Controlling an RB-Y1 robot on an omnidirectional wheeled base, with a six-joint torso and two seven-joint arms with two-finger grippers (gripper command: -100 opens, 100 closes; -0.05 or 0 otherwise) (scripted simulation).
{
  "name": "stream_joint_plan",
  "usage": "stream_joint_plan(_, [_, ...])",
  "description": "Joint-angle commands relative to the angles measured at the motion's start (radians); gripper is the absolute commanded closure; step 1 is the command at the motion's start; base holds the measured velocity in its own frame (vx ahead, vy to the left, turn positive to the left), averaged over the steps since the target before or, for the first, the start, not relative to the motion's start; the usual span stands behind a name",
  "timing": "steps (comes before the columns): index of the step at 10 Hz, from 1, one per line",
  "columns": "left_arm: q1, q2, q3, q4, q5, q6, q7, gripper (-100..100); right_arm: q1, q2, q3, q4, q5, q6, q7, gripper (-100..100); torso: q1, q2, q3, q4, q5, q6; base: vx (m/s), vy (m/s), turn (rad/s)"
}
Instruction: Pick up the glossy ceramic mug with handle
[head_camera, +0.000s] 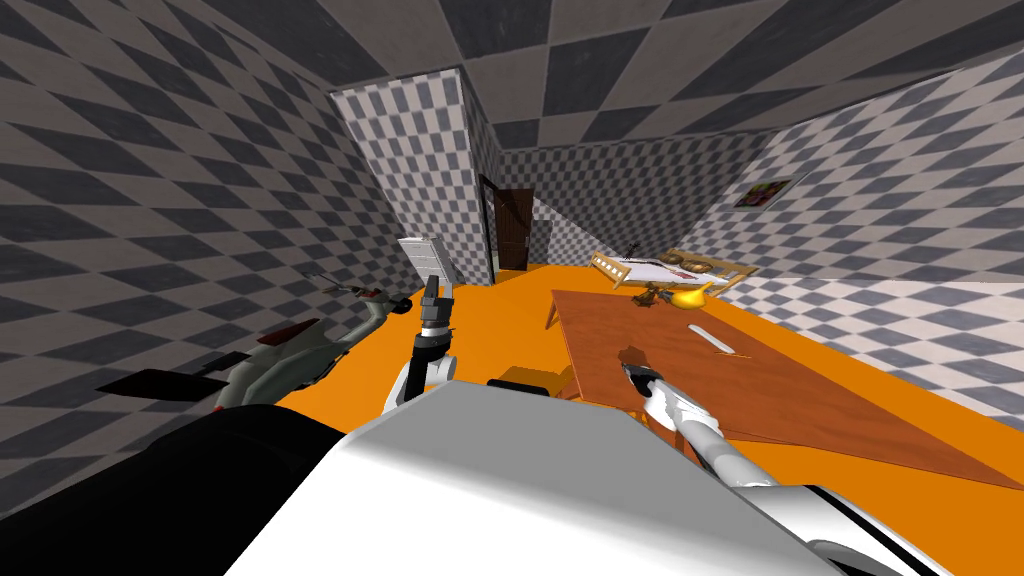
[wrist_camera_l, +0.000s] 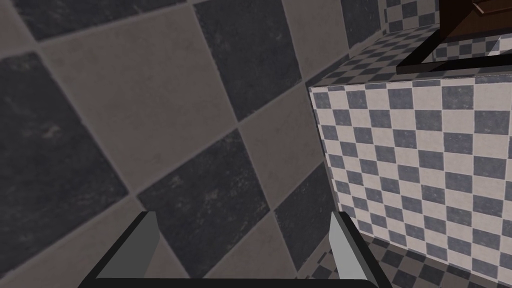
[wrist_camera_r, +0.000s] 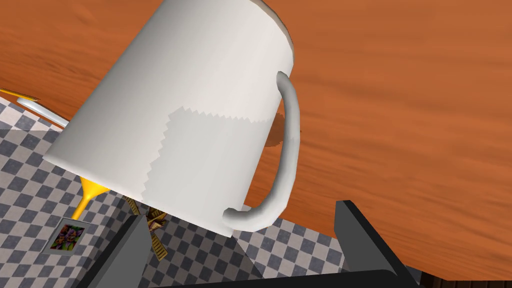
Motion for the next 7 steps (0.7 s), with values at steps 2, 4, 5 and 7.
stream_joint_plan(2, [0.000,0.000,0.000,0.000,0.000,0.000,0.000,0,0.009,0.003,0.006,-0.014,0.022,0.012,-0.028,-100,0.000,0.000,0.000,0.000,0.000,0.000,0.013,-0.034,0.015])
stream_joint_plan(4, [0.000,0.000,0.000,0.000,0.000,0.000,0.000,0,0.010,0.003,0.006,-0.015,0.024,0.014,-0.033,100,0.002,0.001,0.000,0.000,0.000,0.000,0.001,-0.007,-0.014])
stream_joint_plan(5, [0.000,0.000,0.000,0.000,0.000,0.000,0.000,0,0.009,-0.001,0.003,-0.014,0.024,0.017,-0.034,100,0.002,0.000,-0.001,-0.001,-0.003,-0.002,0.000,0.000,0.000])
stream_joint_plan(7, [0.000,0.000,0.000,0.000,0.000,0.000,0.000,0,0.009,-0.001,0.003,-0.014,0.024,0.018,-0.035,100,0.002,-0.001,-0.002,-0.002,-0.003,-0.003,0.000,0.000,0.000])
